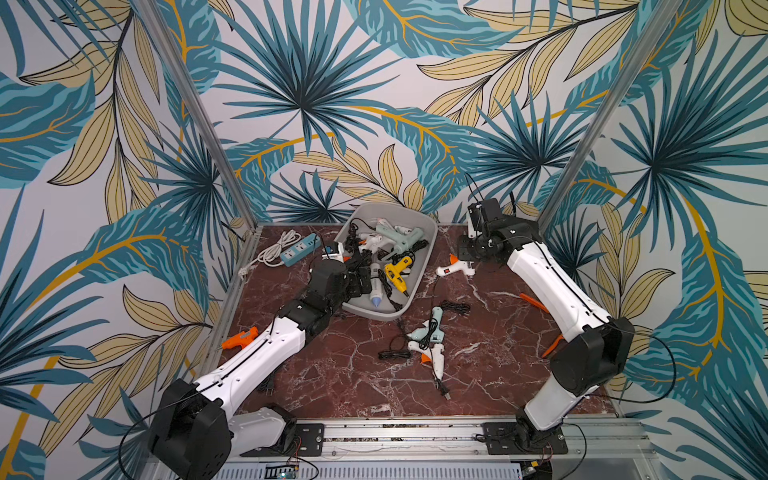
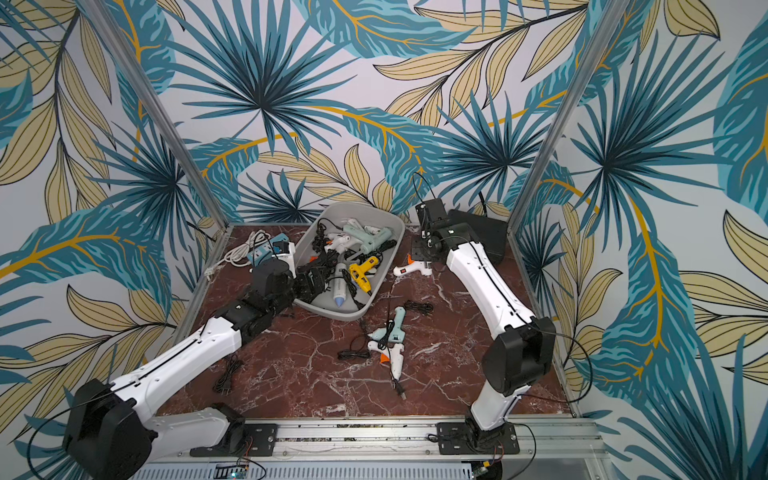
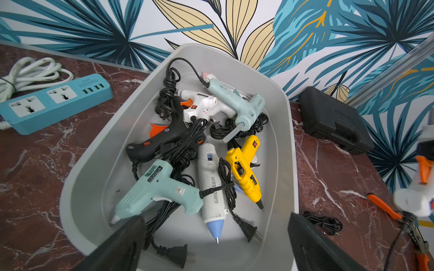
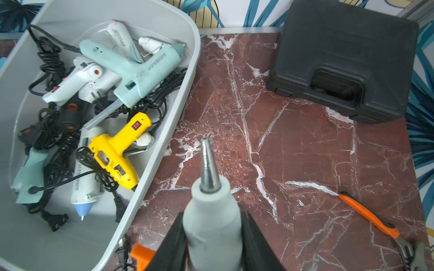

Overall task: Put the hot melt glue gun into the storage box
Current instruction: Pick up the hot melt adhesive gun from the center of the board, then place the hot melt adhesive gun in the storage box.

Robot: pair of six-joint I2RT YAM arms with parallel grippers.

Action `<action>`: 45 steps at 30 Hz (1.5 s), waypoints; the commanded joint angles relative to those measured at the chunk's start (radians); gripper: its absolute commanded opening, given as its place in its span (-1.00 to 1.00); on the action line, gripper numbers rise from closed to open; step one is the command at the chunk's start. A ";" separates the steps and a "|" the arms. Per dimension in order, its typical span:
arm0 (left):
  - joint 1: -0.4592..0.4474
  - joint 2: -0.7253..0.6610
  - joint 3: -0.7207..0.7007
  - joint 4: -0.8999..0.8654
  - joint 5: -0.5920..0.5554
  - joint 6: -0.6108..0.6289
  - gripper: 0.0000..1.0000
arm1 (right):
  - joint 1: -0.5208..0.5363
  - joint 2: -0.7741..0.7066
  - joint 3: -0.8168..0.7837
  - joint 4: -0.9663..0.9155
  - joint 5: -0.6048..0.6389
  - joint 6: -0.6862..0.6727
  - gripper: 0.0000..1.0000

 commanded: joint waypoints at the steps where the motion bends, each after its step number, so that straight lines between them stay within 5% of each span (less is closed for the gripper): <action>1: 0.009 -0.027 -0.022 0.023 -0.028 -0.009 1.00 | 0.023 -0.060 0.075 -0.057 0.012 -0.020 -1.00; 11: 0.008 -0.043 -0.026 0.019 -0.057 -0.014 1.00 | 0.033 -0.053 0.391 -0.083 -0.139 -0.019 -1.00; 22: 0.013 -0.065 -0.038 -0.014 -0.138 -0.053 1.00 | 0.032 0.180 0.789 -0.026 -0.258 0.003 -1.00; 31: 0.019 -0.063 -0.038 -0.023 -0.147 -0.066 1.00 | 0.061 0.322 0.779 0.070 -0.365 0.017 -1.00; 45: 0.024 -0.068 -0.049 -0.036 -0.145 -0.076 1.00 | 0.179 0.479 0.646 0.052 -0.205 -0.242 -1.00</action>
